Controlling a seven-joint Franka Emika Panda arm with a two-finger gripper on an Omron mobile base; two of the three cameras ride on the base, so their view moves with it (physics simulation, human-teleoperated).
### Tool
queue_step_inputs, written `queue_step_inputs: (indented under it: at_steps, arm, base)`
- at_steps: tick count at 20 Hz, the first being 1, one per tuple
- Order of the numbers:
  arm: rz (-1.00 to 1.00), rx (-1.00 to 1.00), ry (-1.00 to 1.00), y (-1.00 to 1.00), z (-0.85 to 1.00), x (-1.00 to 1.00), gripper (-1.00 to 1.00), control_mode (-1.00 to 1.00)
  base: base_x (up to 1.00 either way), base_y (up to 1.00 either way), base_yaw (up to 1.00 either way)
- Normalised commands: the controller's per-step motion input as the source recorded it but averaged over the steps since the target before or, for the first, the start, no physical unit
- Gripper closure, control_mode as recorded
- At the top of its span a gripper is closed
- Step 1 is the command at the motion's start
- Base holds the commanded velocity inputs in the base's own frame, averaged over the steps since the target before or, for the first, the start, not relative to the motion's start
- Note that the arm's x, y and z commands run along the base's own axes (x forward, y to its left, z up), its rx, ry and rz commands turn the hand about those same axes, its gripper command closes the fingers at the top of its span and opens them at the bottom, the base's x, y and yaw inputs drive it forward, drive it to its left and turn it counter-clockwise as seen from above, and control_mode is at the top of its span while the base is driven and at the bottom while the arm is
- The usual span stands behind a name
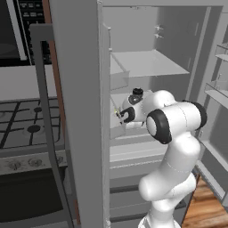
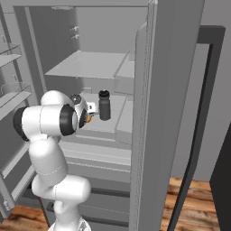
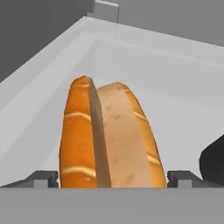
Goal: Move the water bottle and hotdog bun from the top shelf to the second highest shelf to make space. Then, place the pitcher from the counter on the cleared top shelf.
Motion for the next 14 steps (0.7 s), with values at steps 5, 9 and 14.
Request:
queue_step_inputs:
  at_steps: [5,9,14]
  arm:
    - [0.0,0.0,-0.03,0.0,0.14,0.0,-1.0,-1.0]
    - [0.0,0.0,0.0,-0.01,0.63,-0.18,-1.0,-1.0]
    - [-0.03,0.0,0.03,-0.09,0.94,-0.27,-1.0,-1.0]
  base:
    - [0.0,0.0,0.0]
    - [0.0,0.0,0.0]
    - [0.0,0.0,0.0]
